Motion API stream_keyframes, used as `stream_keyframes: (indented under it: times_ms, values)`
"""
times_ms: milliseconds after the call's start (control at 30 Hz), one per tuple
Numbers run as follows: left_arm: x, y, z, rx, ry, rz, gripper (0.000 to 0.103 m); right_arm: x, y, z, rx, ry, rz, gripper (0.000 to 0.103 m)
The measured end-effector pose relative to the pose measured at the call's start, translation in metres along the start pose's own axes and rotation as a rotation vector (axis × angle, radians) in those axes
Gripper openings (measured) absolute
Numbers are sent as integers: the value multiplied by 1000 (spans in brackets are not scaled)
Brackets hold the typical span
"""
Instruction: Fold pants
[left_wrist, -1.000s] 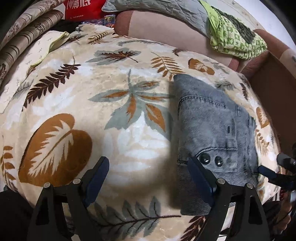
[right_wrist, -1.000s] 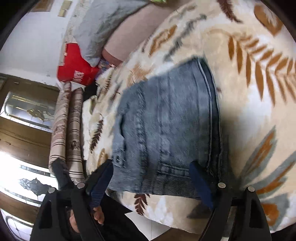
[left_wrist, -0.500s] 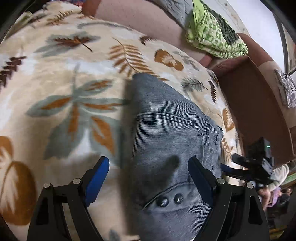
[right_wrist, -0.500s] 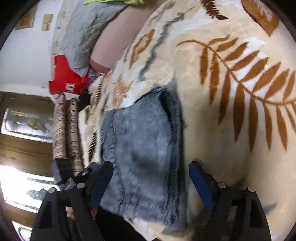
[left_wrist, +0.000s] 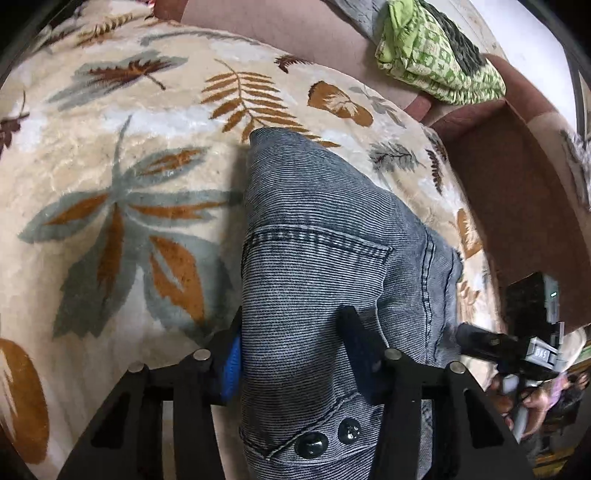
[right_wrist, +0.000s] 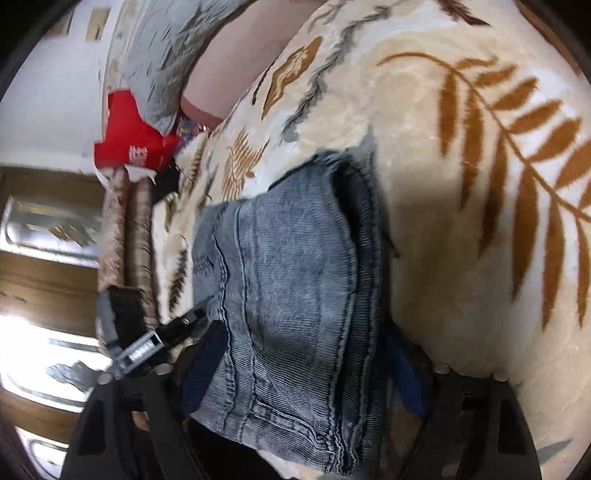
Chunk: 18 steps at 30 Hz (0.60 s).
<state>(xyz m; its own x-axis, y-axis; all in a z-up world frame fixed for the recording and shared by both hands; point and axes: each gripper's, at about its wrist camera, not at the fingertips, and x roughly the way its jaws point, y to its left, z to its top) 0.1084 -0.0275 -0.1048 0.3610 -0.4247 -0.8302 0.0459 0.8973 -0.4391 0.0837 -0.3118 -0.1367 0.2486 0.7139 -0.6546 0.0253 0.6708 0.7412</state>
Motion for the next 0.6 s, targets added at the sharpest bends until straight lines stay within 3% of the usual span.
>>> stream_keyframes:
  times_ms: [33,67,133,200,400,600]
  values:
    - [0,-1,-1,10,-6,10,44,2,5,-1,-21,6,-57,56]
    - [-1,-4,-2,26,-14,25,41,4,9,-2,-31,6,-97,55]
    - [-2,-8,-4,57,-26,48,36,4,13,-1,-30,6,-126,42]
    - [-4,-12,-5,76,-35,67,33,3,16,-2,-31,-4,-145,37]
    - [-19,-18,-8,111,-70,78,22,-12,38,-8,-75,-55,-167,24]
    - [-52,-30,-14,162,-143,84,20,-27,65,-14,-132,-95,-158,21]
